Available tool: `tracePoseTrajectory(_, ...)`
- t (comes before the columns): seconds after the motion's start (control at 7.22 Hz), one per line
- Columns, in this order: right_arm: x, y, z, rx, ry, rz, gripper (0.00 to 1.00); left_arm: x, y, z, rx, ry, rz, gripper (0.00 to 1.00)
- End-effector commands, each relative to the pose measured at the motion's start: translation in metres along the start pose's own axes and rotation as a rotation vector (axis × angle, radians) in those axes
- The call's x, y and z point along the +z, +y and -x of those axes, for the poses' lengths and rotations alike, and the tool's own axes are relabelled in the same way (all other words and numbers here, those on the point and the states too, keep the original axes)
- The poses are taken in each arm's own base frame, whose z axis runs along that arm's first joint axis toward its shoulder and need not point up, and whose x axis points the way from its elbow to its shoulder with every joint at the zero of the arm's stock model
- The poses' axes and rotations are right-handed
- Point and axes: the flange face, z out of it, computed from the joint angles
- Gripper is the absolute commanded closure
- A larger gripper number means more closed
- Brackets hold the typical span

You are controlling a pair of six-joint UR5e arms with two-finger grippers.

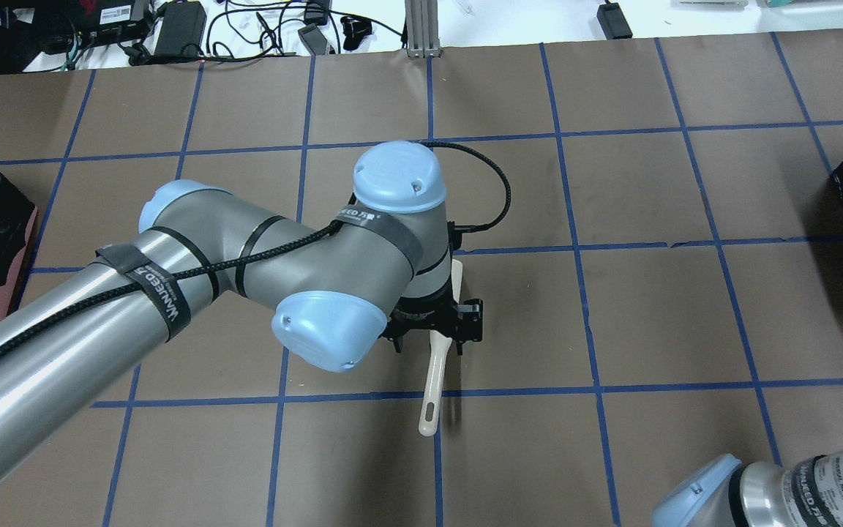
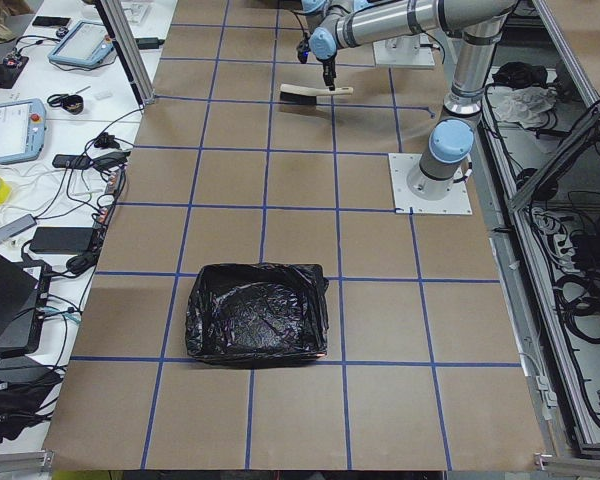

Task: Sweep and dump trash in nearest bin
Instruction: 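Lay the brush on the table with the left gripper and raise it away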

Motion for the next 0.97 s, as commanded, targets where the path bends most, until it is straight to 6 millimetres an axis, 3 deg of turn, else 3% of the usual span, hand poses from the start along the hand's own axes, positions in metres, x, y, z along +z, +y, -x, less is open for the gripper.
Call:
tracePoseTrajectory(0.0, -0.001, -0.001, -0.001, -0.067, -0.004, 0.01, 1.0, -0.064, -0.057, 0.057, -0.039, -0.015, -0.082, 0.0)
tracePoseTrajectory(0.28, -0.005, -0.001, -0.004, -0.077, 0.01, 0.032, 1.0, -0.123, -0.093, 0.141, 0.016, -0.089, -0.075, 0.0)
tracePoseTrajectory(0.55, -0.004, -0.004, -0.007, -0.051, -0.01, 0.12, 1.0, -0.138, -0.101, 0.195, -0.013, -0.097, -0.072, 0.0)
tracePoseTrajectory(0.69, -0.006, -0.011, -0.013, -0.062, -0.021, 0.149, 1.0, -0.161, -0.083, 0.209, -0.029, -0.101, -0.061, 0.0)
tracePoseTrajectory(0.83, -0.028, -0.014, -0.014, -0.065, -0.009, 0.175, 1.0, -0.173, -0.074, 0.216, -0.021, -0.093, -0.082, 0.0)
